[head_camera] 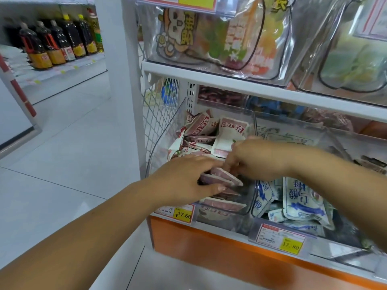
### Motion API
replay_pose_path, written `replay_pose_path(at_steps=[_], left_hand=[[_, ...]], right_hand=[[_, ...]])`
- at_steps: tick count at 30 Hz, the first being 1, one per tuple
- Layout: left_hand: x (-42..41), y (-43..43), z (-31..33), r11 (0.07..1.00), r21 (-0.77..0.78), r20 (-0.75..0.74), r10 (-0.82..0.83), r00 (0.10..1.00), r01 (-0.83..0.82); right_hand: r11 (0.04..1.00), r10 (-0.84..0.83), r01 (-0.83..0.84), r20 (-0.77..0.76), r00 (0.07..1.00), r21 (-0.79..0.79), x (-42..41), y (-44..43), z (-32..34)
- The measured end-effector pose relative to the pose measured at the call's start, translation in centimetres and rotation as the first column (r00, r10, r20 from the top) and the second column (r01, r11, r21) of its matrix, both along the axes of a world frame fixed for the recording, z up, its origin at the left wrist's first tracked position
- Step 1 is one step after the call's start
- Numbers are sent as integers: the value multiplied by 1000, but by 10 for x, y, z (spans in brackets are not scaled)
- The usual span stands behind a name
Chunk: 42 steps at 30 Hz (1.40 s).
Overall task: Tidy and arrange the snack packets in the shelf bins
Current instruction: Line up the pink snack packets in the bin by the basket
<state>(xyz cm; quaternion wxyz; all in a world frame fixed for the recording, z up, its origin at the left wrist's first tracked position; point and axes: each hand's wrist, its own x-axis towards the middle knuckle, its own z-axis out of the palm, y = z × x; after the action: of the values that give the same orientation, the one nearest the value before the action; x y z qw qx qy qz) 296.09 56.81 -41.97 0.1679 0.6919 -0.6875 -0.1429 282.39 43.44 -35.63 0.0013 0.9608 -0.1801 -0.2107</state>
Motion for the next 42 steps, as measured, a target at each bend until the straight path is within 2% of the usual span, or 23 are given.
replay_pose_path(at_steps=[2,5,7,12,14,17,23,27,29,33,36,39,42], left_hand=[[1,1,-1,1000,20,-1,-9,1000,9],[5,3,-3,999,35,-32,-17,999,18],[6,3,-4,999,7,-44,-31,999,31],[8,6,-11,998,-37,-34,-49,998,48],[10,7,-11,998,-39,-35,-47,998,46],[12,8,-11,999,-36,-57,-39,998,37],[13,7,-12,998,-47,-79,-34,996,30],[13,8,-15,998,-60,-104,-24,994,18],[13,8,-16,998,-68,-115,-24,993,17],[14,9,-19,997,-80,-103,-14,995,6],[14,10,-19,993,-118,-150,-8,989,-10],[11,12,-21,982,-178,-199,32,980,-68],[7,14,-21,890,-380,-268,155,951,-253]], right_hand=[[997,-44,44,4,999,67,-1,-9,8],[979,-123,95,146,982,183,2,-25,17],[968,-127,91,142,982,233,11,-25,10],[994,-35,51,-154,987,97,31,-23,-14],[999,-15,23,-220,975,37,34,-25,-15],[996,34,-47,-157,987,-79,34,-27,-20],[996,-32,26,69,997,88,23,-31,-14],[993,-88,95,-88,992,74,26,-26,-16],[993,-97,103,-108,989,49,32,-22,-17],[999,-31,30,32,999,30,33,-29,-22],[970,-158,103,245,957,221,18,-32,-16],[915,-328,155,462,824,373,1,-24,-4],[786,-525,119,553,647,607,-15,-10,-4]])
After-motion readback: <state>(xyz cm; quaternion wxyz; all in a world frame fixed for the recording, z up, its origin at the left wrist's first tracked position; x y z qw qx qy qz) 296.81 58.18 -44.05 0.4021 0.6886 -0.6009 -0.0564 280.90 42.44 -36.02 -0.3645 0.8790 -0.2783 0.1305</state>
